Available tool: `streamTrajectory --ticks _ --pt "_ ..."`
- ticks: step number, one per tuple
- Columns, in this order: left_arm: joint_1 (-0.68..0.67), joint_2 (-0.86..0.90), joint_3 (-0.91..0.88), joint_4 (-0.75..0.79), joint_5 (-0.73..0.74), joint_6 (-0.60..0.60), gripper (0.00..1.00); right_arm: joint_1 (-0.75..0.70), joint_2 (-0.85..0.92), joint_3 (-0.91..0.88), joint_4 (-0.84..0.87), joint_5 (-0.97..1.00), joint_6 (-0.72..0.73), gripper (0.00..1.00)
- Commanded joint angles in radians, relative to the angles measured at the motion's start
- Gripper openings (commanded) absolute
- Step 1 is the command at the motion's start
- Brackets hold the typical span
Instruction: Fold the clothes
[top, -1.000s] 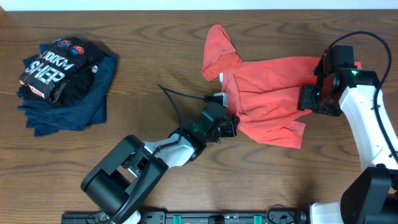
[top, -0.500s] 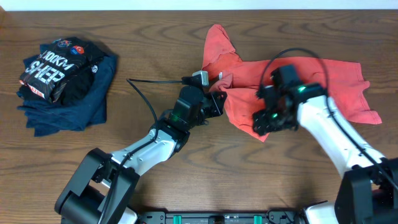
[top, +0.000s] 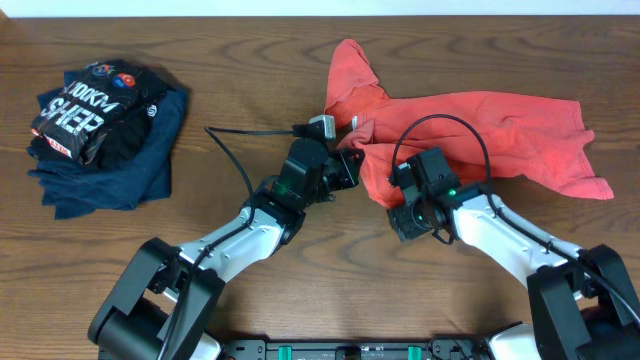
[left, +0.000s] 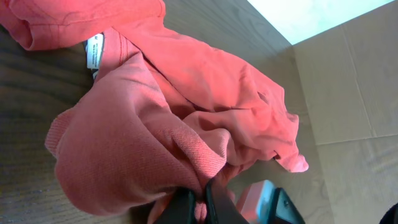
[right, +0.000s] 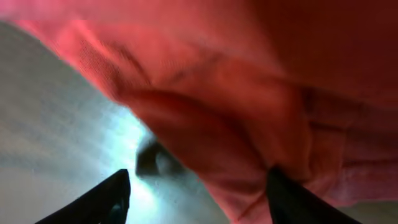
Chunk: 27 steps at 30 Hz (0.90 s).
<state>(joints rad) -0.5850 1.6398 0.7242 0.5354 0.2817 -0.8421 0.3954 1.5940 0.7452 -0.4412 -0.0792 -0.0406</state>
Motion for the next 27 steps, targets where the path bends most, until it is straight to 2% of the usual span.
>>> streamTrajectory --ticks 1,3,5,6,10,15,16,17,18,19,20,21,23,27 --pt "0.006 -0.005 0.008 0.005 -0.006 -0.002 0.06 0.006 0.013 -0.053 0.036 0.081 0.003 0.61" --pt "0.006 -0.005 0.008 0.005 -0.006 -0.002 0.06 0.006 0.013 -0.057 0.047 0.082 0.003 0.45" --pt "0.006 -0.005 0.008 0.005 -0.006 -0.002 0.06 0.006 0.013 -0.057 0.047 0.077 0.003 0.05" --pt "0.006 -0.005 0.008 0.005 -0.006 -0.002 0.06 0.006 0.013 -0.057 0.046 0.069 0.003 0.01" --pt "0.006 -0.005 0.008 0.005 -0.006 -0.002 0.06 0.008 0.012 -0.056 0.022 0.005 -0.011 0.01" --pt "0.006 -0.005 0.008 0.004 -0.02 0.054 0.06 0.045 -0.019 0.002 -0.132 -0.254 -0.203 0.01" --pt "0.006 -0.005 0.008 0.004 -0.032 0.065 0.11 0.056 -0.036 0.024 -0.167 -0.323 -0.243 0.01" --pt "0.006 -0.005 0.008 0.004 -0.043 0.075 0.26 0.064 -0.053 0.046 -0.196 -0.377 -0.271 0.01" --pt "0.006 -0.005 0.008 0.005 -0.047 0.091 0.45 0.072 -0.074 0.073 -0.222 -0.435 -0.298 0.01" --pt "0.006 -0.005 0.008 0.003 -0.047 0.112 0.73 0.077 -0.097 0.1 -0.24 -0.479 -0.315 0.01" --pt "0.006 -0.005 0.008 -0.014 -0.046 0.138 0.91 0.078 -0.122 0.129 -0.249 -0.498 -0.314 0.01" --pt "0.006 -0.005 0.008 -0.036 -0.045 0.151 0.98 0.076 -0.143 0.154 -0.251 -0.494 -0.298 0.01" --pt "0.006 -0.005 0.008 -0.1 -0.037 0.158 0.98 0.058 -0.185 0.206 -0.246 -0.435 -0.23 0.01" --pt "0.006 -0.005 0.008 -0.253 -0.027 0.157 0.98 -0.02 -0.253 0.279 -0.222 -0.195 -0.041 0.01"
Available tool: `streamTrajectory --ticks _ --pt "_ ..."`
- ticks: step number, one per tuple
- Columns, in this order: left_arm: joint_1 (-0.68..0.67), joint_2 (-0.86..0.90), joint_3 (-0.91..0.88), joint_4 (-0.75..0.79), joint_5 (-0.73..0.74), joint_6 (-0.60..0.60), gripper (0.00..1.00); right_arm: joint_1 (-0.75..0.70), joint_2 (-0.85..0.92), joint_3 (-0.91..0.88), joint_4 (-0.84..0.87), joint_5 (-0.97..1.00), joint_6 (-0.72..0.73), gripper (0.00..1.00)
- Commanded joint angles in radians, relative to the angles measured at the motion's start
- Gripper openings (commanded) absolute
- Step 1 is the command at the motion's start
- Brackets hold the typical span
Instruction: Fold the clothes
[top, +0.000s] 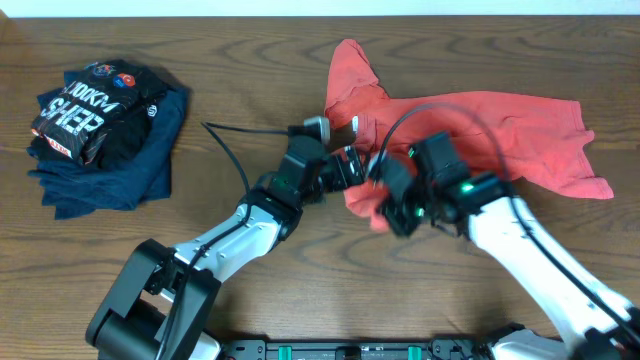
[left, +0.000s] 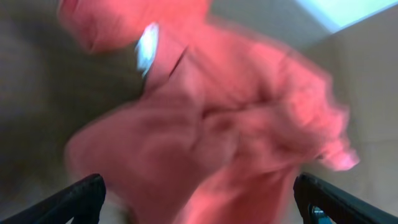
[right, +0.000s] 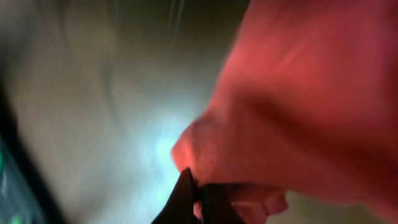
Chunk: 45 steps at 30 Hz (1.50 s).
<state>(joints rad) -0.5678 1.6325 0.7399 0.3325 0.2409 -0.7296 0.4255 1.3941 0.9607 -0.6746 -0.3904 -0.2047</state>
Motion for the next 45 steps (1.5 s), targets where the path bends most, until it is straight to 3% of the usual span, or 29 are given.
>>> streamTrajectory --ticks 1,11,16,20,24,28,35,44,45 --pt "-0.011 0.002 -0.007 -0.084 0.018 0.045 0.98 -0.075 -0.062 0.069 0.013 0.164 0.15 0.01" --pt "-0.013 0.002 -0.008 -0.162 0.076 0.04 0.98 -0.187 -0.007 0.068 -0.079 0.245 0.167 0.01" --pt "-0.006 -0.002 -0.008 -0.198 0.084 0.037 0.98 -0.187 -0.011 0.068 -0.042 0.031 0.166 0.01" --pt "0.066 -0.055 -0.008 -0.209 0.071 0.061 0.98 -0.187 -0.011 0.069 -0.016 -0.081 0.163 0.01" --pt "0.143 -0.149 -0.008 -0.227 0.062 0.108 0.98 -0.187 -0.012 0.074 0.057 -0.321 0.112 0.01" --pt "0.142 -0.197 -0.008 -0.275 0.066 0.103 0.98 -0.192 -0.012 0.074 0.206 -0.356 0.28 0.01" --pt "0.028 -0.193 -0.009 -0.307 0.066 0.028 0.98 -0.193 -0.012 0.074 0.367 -0.447 0.502 0.01" --pt "-0.107 -0.192 -0.009 -0.309 0.045 -0.018 1.0 -0.193 -0.012 0.074 0.451 -0.414 0.593 0.01" --pt "-0.111 -0.192 -0.009 -0.31 0.032 -0.026 0.91 -0.194 -0.012 0.074 0.449 -0.405 0.6 0.01"
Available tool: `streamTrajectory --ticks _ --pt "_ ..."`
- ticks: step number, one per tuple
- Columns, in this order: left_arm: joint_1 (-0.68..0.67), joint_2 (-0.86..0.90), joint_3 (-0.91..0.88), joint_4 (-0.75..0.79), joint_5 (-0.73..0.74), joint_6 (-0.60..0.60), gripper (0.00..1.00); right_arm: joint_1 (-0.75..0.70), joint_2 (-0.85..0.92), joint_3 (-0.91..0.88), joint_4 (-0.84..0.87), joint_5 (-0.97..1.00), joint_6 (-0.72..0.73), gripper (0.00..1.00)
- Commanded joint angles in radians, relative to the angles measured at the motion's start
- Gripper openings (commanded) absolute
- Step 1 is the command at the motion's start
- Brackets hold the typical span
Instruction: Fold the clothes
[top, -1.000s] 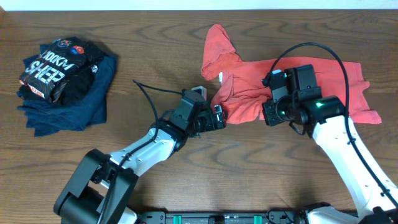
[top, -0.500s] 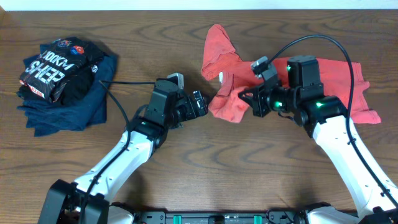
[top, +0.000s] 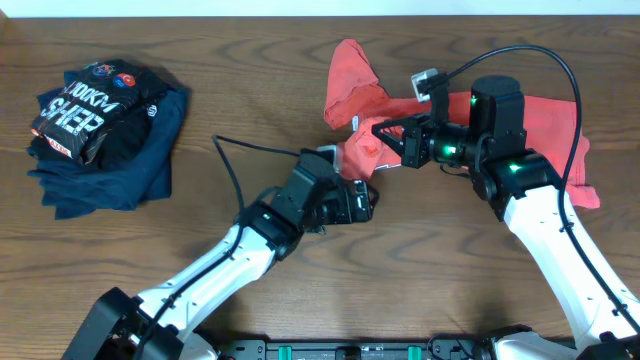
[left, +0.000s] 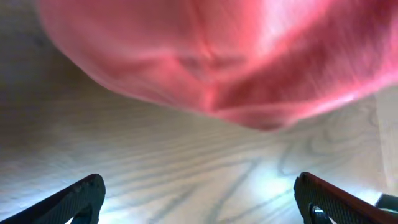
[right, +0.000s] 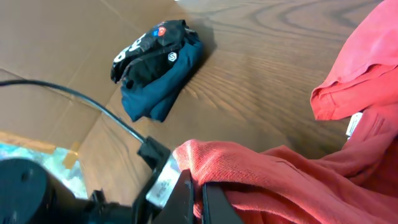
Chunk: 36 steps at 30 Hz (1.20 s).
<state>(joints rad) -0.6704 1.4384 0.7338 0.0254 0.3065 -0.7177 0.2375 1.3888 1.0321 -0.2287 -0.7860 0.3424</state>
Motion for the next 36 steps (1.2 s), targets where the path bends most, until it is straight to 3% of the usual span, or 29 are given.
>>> streamTrajectory --ticks 1,3,7,12,19,36 --pt "-0.01 0.002 -0.003 -0.003 -0.047 -0.035 0.8 -0.008 -0.007 0.002 0.0 -0.003 0.055 0.01" --pt "-0.016 0.002 -0.003 -0.002 -0.06 0.049 0.75 -0.008 -0.007 0.002 0.0 -0.001 0.059 0.01" --pt "-0.049 0.002 -0.003 -0.04 -0.117 0.435 0.76 -0.008 -0.007 0.002 -0.006 0.035 0.065 0.01" --pt "-0.093 0.002 -0.003 -0.062 -0.323 0.59 0.76 -0.008 -0.006 0.002 -0.038 0.08 0.065 0.01" --pt "-0.122 0.002 -0.003 0.045 -0.407 0.601 0.75 -0.008 -0.006 0.002 -0.056 0.079 0.09 0.01" --pt "-0.123 0.06 -0.003 0.206 -0.426 0.579 0.75 -0.007 -0.007 0.002 -0.055 0.037 0.114 0.01"
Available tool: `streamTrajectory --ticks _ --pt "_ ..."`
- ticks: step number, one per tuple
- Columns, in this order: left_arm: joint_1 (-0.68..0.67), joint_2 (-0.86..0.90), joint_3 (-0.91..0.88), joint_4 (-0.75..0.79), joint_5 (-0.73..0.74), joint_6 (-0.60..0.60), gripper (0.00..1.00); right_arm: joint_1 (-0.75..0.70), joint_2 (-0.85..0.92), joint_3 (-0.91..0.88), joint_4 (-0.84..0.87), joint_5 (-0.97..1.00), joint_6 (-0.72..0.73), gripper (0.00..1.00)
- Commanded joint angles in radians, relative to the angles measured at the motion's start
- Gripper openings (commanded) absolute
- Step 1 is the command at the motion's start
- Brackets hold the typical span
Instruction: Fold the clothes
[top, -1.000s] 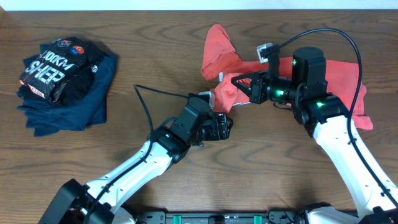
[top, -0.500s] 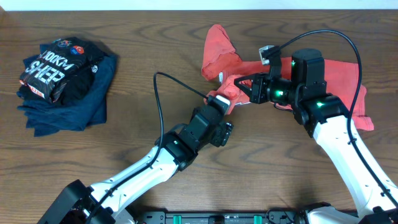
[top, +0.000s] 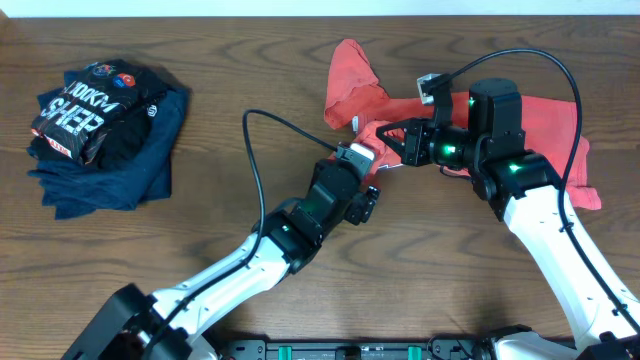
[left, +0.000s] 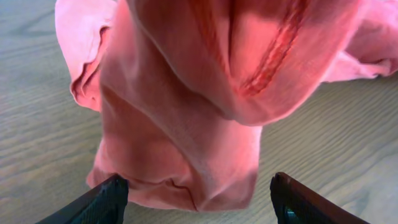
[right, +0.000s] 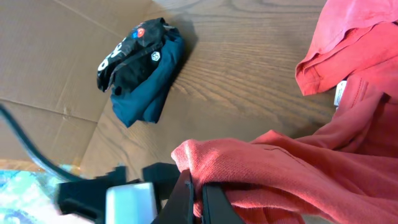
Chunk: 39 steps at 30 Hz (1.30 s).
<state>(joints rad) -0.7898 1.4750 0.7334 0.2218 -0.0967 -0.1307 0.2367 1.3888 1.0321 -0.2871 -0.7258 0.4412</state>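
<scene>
A red sweatshirt (top: 520, 110) lies crumpled at the back right of the wooden table (top: 250, 70). My right gripper (top: 385, 135) is shut on a ribbed edge of it and holds that edge up off the table; in the right wrist view the cloth (right: 280, 168) drapes away from the closed right gripper (right: 198, 190). My left gripper (top: 368, 195) stands open just in front of the hanging fold. In the left wrist view the fold (left: 186, 124) hangs down to the table between the wide-apart fingers of the left gripper (left: 198, 182).
A folded pile of dark clothes (top: 100, 130), black printed shirt on navy, sits at the back left, and also shows as the dark pile (right: 140, 68) in the right wrist view. Cardboard sheets border the table. The left arm's cable (top: 255, 150) loops over the table's middle.
My left gripper, still open, has come closer to the hanging red fold, which now sits between its fingers. My right gripper holds the raised edge almost where it was.
First my left gripper was shut on the sweatshirt's edge at mid-table, the right one open beside it. Then the left was open and the right shut on that edge. Later the right held the edge raised further back, the left open below it, as now.
</scene>
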Motion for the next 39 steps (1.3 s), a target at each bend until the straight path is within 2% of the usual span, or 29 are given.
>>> streamTrajectory --ticks 1,4,9,10,16,17,18,19,20,26,29,30,33,35,39 --pt "-0.004 0.027 -0.003 0.013 -0.026 -0.013 0.74 -0.006 -0.006 0.002 0.004 -0.024 0.016 0.01" --pt "-0.004 0.029 -0.003 0.031 -0.028 -0.013 0.59 -0.006 -0.007 0.002 0.005 -0.035 0.02 0.01" --pt "-0.003 0.029 -0.003 0.048 -0.03 -0.013 0.09 -0.006 -0.007 0.002 0.006 -0.042 0.023 0.01" --pt "-0.003 0.029 -0.003 0.049 -0.043 -0.014 0.06 -0.006 -0.007 0.002 0.006 -0.042 0.023 0.01" --pt "-0.004 0.023 -0.003 0.03 -0.103 -0.029 0.06 -0.016 -0.007 0.002 0.0 -0.002 0.007 0.01" --pt "-0.003 0.018 -0.003 0.009 -0.103 -0.041 0.06 -0.024 -0.007 0.002 -0.008 0.022 -0.004 0.04" --pt "-0.003 0.013 -0.003 -0.009 -0.103 -0.048 0.06 -0.032 -0.007 0.002 -0.021 0.046 -0.014 0.12" --pt "-0.003 0.009 -0.003 -0.036 -0.103 -0.052 0.06 -0.042 -0.007 0.002 -0.041 0.077 -0.029 0.25" --pt "-0.001 0.004 -0.003 -0.065 -0.103 -0.055 0.06 -0.057 -0.007 0.002 -0.075 0.126 -0.046 0.3" --pt "-0.001 -0.034 -0.003 -0.246 -0.12 -0.054 0.06 -0.146 -0.007 0.002 -0.357 0.441 -0.09 0.41" --pt "0.003 -0.061 -0.003 -0.343 -0.195 -0.054 0.06 -0.185 -0.007 0.002 -0.515 0.583 -0.079 0.49" --pt "0.005 -0.072 -0.003 -0.37 -0.221 -0.054 0.06 -0.199 -0.007 0.002 -0.565 0.644 -0.065 0.55" --pt "0.025 -0.117 -0.003 -0.452 -0.306 -0.054 0.06 -0.251 -0.007 0.002 -0.668 0.797 -0.011 0.87" --pt "0.045 -0.146 -0.003 -0.49 -0.325 -0.054 0.06 -0.289 -0.007 0.002 -0.685 0.814 -0.008 0.99" --pt "0.129 -0.204 -0.003 -0.58 -0.328 -0.055 0.06 -0.386 -0.006 -0.001 -0.684 0.811 -0.008 0.99"
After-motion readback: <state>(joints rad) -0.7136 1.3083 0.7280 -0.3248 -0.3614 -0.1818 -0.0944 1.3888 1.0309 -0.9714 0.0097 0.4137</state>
